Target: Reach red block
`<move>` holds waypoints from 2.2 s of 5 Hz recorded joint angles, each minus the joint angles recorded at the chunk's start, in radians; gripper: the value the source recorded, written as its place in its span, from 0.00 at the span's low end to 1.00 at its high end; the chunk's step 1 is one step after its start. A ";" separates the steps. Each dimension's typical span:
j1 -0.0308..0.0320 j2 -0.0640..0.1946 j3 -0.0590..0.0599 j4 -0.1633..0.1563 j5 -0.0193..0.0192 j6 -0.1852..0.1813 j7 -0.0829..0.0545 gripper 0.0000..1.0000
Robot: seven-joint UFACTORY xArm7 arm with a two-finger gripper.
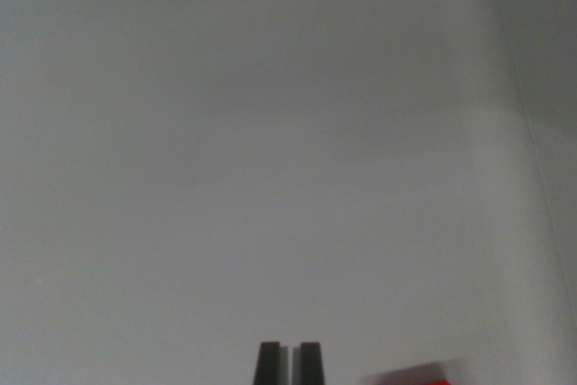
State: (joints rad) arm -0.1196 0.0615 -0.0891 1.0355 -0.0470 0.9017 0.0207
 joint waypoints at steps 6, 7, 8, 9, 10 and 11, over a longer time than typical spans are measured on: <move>-0.0234 0.022 -0.024 -0.115 -0.0048 -0.132 0.008 0.00; -0.0310 0.028 -0.032 -0.152 -0.0064 -0.175 0.011 0.00; -0.0310 0.028 -0.032 -0.152 -0.0064 -0.175 0.011 0.00; -0.0380 0.035 -0.039 -0.186 -0.0078 -0.214 0.013 0.00; -0.0380 0.035 -0.039 -0.186 -0.0078 -0.214 0.013 0.00; -0.0445 0.041 -0.046 -0.218 -0.0092 -0.251 0.016 0.00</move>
State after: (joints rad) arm -0.1642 0.1025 -0.1354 0.8174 -0.0562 0.6505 0.0364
